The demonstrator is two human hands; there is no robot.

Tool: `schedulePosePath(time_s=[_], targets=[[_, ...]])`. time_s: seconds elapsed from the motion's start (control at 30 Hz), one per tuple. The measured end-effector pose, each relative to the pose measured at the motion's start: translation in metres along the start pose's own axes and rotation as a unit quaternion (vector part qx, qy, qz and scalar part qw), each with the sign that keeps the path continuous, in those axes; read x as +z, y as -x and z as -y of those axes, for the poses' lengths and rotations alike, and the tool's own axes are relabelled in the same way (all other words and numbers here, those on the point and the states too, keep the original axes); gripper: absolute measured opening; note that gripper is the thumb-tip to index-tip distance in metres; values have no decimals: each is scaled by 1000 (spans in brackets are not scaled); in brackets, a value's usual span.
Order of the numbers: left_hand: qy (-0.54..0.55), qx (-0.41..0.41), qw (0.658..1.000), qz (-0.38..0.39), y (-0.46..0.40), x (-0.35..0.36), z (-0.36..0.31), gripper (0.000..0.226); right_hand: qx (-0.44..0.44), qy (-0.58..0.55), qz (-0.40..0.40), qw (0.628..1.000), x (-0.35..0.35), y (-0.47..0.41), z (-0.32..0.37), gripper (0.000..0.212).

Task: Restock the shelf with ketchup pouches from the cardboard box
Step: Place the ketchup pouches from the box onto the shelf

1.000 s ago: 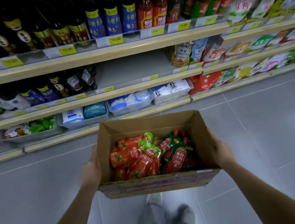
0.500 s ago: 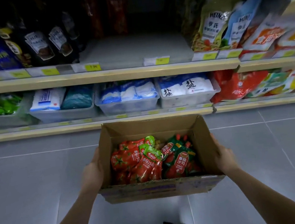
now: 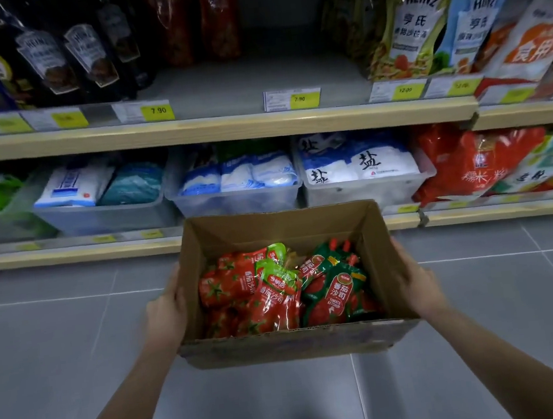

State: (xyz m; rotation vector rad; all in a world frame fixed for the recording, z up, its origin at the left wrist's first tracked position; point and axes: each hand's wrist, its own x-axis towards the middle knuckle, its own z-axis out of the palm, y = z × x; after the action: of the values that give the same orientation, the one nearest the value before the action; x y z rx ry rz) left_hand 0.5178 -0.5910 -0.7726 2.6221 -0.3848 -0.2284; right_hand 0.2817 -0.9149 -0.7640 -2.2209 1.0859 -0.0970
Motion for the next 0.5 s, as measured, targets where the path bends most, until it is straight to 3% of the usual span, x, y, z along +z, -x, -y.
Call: schedulePosePath(time_s=[0.17,0.33,0.5], targets=[[23,155,986,-62,-14,-12,-53,51,-39,-42,15,998,-31,-3,16,54],[43,257,964,63,-22,-6,-122,48,-102,-87,12,991,-55,-2,45,40],[54,332,931,142,-46,39,-130,45,-58,-99,66,991,-2,-22,53,40]])
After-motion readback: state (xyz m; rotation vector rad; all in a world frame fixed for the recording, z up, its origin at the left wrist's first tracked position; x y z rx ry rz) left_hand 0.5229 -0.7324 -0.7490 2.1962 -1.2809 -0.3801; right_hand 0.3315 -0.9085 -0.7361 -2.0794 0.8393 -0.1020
